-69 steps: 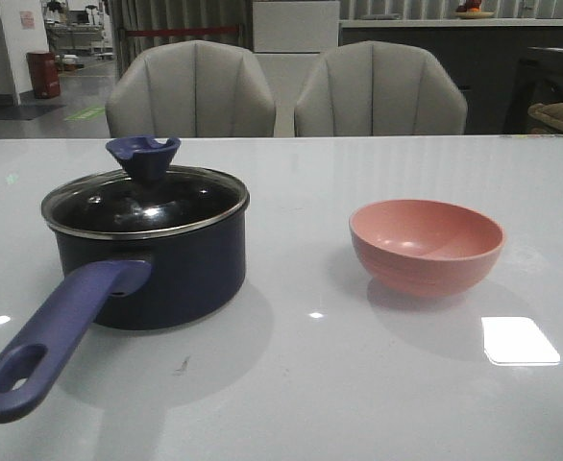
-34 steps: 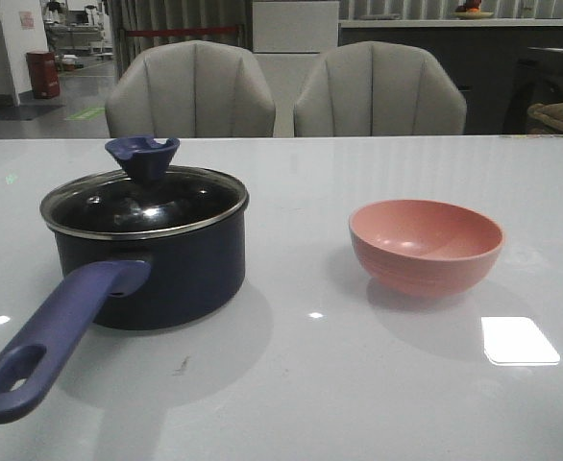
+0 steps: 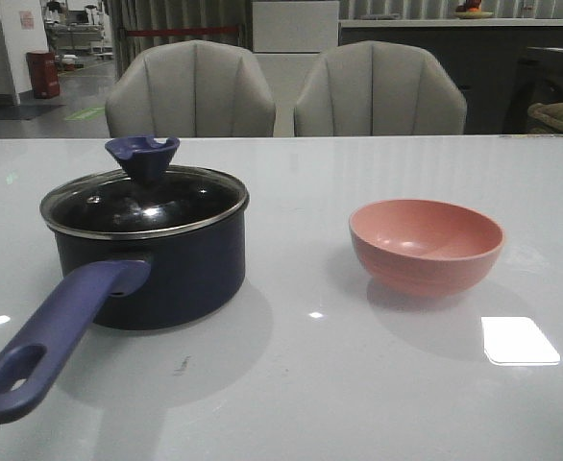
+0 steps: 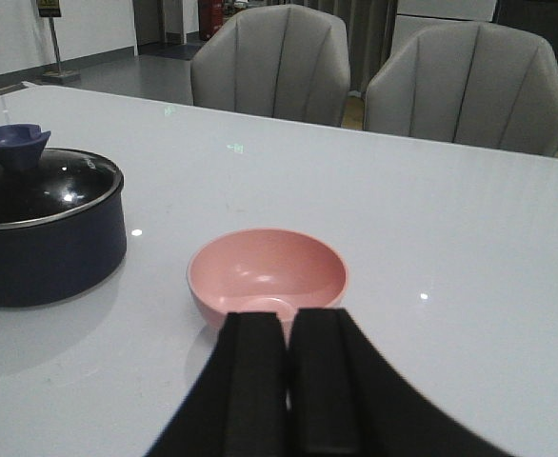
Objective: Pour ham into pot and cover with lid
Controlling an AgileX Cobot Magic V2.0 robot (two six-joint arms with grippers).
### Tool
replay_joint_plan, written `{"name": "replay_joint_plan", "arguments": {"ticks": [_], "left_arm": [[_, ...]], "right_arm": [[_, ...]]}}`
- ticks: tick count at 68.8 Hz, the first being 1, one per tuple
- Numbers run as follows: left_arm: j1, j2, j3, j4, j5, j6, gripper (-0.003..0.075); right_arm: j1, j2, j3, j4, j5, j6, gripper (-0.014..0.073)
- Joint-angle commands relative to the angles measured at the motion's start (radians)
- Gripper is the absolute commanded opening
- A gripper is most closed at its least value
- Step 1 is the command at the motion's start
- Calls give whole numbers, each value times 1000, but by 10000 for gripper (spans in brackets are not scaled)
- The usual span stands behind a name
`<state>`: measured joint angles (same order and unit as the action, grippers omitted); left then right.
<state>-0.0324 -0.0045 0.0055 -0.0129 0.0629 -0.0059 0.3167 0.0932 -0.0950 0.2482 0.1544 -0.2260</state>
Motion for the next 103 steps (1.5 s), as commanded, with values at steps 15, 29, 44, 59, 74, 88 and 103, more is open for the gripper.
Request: {"name": "replay_joint_plan", "arguments": {"ticks": [15,29,44,59,74,88,103], "left_arm": [[3,-20,20,-1,-82,-8,113],[3,-20,20,-1,-82,-8,113],[3,-20,20,-1,-82,-8,113],[3,-20,20,-1,-82,-8,113],[3,-20,20,-1,-82,-8,113],[3,-18,20,-1,-82,-8,113],[3,-18,20,-1,-82,-8,113]], "right_arm": [[0,6,-30,4,-82,-10,151],[0,6,-30,4,-82,-10,151],[0,6,-30,4,-82,-10,151],[-8,3,-18,-8,-75,-10,151],[-134,-68,-7,-128,-67,69,151],[-180,-123,42,-288,-79,252,151],[-180,-123,71,-292,-116,282,151]]}}
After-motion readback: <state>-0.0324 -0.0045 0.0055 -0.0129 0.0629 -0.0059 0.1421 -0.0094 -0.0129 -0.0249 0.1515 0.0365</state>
